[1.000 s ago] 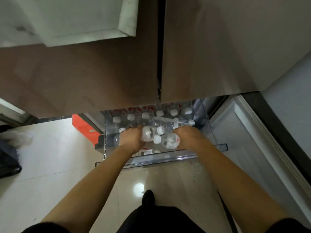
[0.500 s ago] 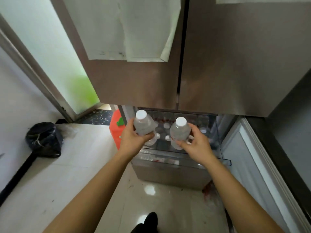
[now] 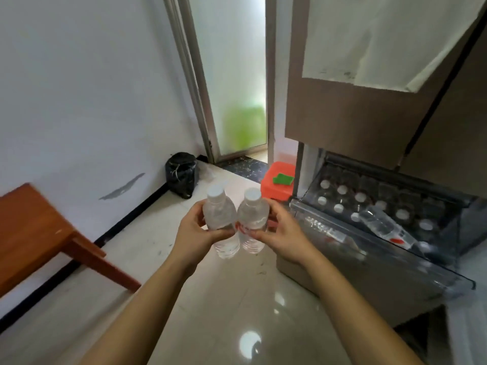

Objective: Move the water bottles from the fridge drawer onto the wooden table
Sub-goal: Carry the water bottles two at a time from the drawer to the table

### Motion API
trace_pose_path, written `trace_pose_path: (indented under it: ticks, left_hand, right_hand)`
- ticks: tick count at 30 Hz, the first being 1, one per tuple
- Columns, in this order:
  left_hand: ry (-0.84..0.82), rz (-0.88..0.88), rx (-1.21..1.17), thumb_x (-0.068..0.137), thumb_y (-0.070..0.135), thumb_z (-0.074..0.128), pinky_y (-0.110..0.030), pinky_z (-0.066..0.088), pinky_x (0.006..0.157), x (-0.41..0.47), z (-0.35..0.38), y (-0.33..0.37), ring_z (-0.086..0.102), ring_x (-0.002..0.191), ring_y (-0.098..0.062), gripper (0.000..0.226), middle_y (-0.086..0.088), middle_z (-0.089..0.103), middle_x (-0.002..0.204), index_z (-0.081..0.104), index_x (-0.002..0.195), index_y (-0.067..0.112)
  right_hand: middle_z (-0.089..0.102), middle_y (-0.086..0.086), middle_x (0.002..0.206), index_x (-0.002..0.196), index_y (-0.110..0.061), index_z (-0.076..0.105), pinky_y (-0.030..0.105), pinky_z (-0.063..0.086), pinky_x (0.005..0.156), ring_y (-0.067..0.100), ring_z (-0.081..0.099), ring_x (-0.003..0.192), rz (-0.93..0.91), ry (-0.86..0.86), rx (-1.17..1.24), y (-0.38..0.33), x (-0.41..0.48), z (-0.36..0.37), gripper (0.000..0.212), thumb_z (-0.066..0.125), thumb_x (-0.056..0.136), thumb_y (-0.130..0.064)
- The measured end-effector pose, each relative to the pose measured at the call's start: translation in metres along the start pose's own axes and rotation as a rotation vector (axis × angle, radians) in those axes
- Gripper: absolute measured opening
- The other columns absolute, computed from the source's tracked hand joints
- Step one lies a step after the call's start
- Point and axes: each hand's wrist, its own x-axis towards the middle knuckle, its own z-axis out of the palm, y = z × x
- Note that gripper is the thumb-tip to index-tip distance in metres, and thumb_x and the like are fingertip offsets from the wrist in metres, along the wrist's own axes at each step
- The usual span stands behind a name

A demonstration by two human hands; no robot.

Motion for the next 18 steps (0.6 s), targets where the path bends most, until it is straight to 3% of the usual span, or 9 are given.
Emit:
trace_pose_path:
  ticks: [3,7,9,13,18]
  left_hand:
    - [0.082,-0.025,-0.024,0.065,0.007,0.089,-0.042,0.052,0.097,-0.018,-0.071,-0.017,0.061,0.114,-0.015,0.072,0.009,0.066,0.120,0.056,0.125,0.030]
    - [0.223,-0.061,-0.071,0.069,0.008,0.087,-0.035,0.050,0.094,-0.044,-0.183,-0.048,0.056,0.118,-0.015,0.072,0.011,0.060,0.125,0.052,0.125,0.036]
    - [0.302,-0.075,-0.105,0.069,0.006,0.086,-0.030,0.049,0.090,-0.057,-0.247,-0.066,0.055,0.117,-0.014,0.070,0.012,0.060,0.123,0.053,0.121,0.038]
    - [0.440,-0.101,-0.087,0.066,0.008,0.088,-0.045,0.047,0.101,-0.084,-0.384,-0.101,0.054,0.119,-0.015,0.080,0.014,0.059,0.127,0.051,0.131,0.037]
    - [0.633,-0.065,-0.065,0.067,0.004,0.087,-0.028,0.050,0.086,-0.124,-0.531,-0.130,0.059,0.109,-0.009,0.076,0.012,0.063,0.119,0.053,0.128,0.034]
  right_hand:
    - [0.062,-0.015,0.127,0.137,-0.033,0.049,0.031,0.052,0.097,0.006,0.059,0.117,-0.043,-0.133,-0.064,-0.020,0.020,0.064,0.071,0.086,0.077,-0.030]
    - [0.059,-0.019,0.128,0.134,-0.048,0.044,0.037,0.052,0.098,0.006,0.056,0.119,-0.129,-0.284,-0.164,-0.051,0.046,0.182,0.070,0.083,0.076,-0.040]
    - [0.057,-0.021,0.130,0.134,-0.050,0.042,0.035,0.051,0.099,0.006,0.055,0.120,-0.178,-0.360,-0.188,-0.068,0.057,0.253,0.070,0.082,0.077,-0.041]
    - [0.052,-0.025,0.132,0.140,-0.042,0.041,0.019,0.045,0.094,0.002,0.052,0.120,-0.218,-0.481,-0.161,-0.104,0.076,0.405,0.074,0.082,0.079,-0.042]
    - [0.054,-0.024,0.130,0.138,-0.041,0.043,0.025,0.049,0.098,0.002,0.053,0.121,-0.269,-0.625,-0.099,-0.150,0.090,0.576,0.074,0.083,0.076,-0.040]
